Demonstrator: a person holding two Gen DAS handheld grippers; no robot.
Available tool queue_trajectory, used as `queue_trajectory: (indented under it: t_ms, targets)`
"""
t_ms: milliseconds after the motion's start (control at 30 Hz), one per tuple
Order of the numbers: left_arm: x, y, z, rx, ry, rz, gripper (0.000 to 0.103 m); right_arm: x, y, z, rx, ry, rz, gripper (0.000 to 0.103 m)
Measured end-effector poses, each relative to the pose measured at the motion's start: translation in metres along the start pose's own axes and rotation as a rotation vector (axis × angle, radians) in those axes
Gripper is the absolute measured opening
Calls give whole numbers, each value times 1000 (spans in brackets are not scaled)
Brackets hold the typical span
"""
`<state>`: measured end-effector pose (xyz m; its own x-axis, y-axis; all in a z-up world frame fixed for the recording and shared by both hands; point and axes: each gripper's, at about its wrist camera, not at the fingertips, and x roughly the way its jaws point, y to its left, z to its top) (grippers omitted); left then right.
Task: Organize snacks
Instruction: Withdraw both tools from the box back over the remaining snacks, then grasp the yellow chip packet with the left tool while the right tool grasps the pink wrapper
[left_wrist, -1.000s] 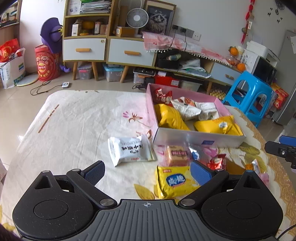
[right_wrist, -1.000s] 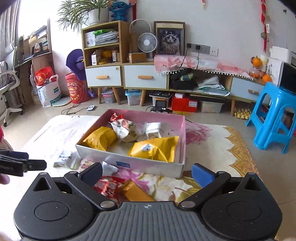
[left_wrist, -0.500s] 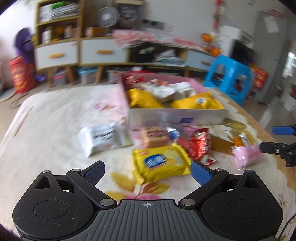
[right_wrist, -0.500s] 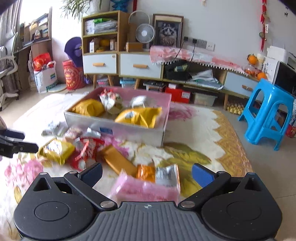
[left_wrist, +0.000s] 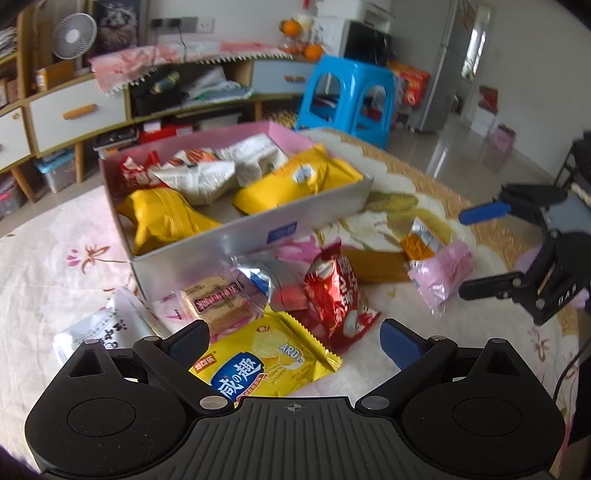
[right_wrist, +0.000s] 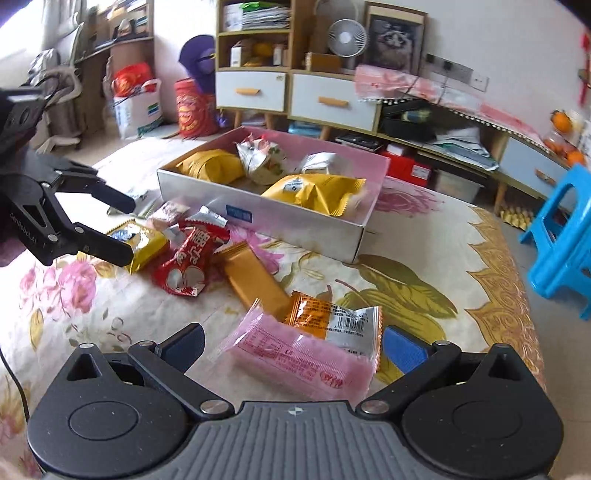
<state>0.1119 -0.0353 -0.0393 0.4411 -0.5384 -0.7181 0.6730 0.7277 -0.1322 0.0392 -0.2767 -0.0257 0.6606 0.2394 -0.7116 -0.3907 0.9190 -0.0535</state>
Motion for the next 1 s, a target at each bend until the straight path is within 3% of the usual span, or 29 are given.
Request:
queue_trajectory:
  t_ms: [167,533,700,933,1000]
  targets:
    - [9,3,-3,5,48,24,100,16,-10,-2,40,50,24,95]
    - [2,-12,-24,53,165,-23,100,11,3,-12,61,114,133,94]
    - [1,-17,-28,31,150,10,100,6,18,-17,2,152,181,94]
    - [7,-13,-22,-54,115,83,100,11,20,-11,-37,137,109,93]
    - [11,-13,-20,-50,123,128,98,17,21,-11,-40,156,92,87]
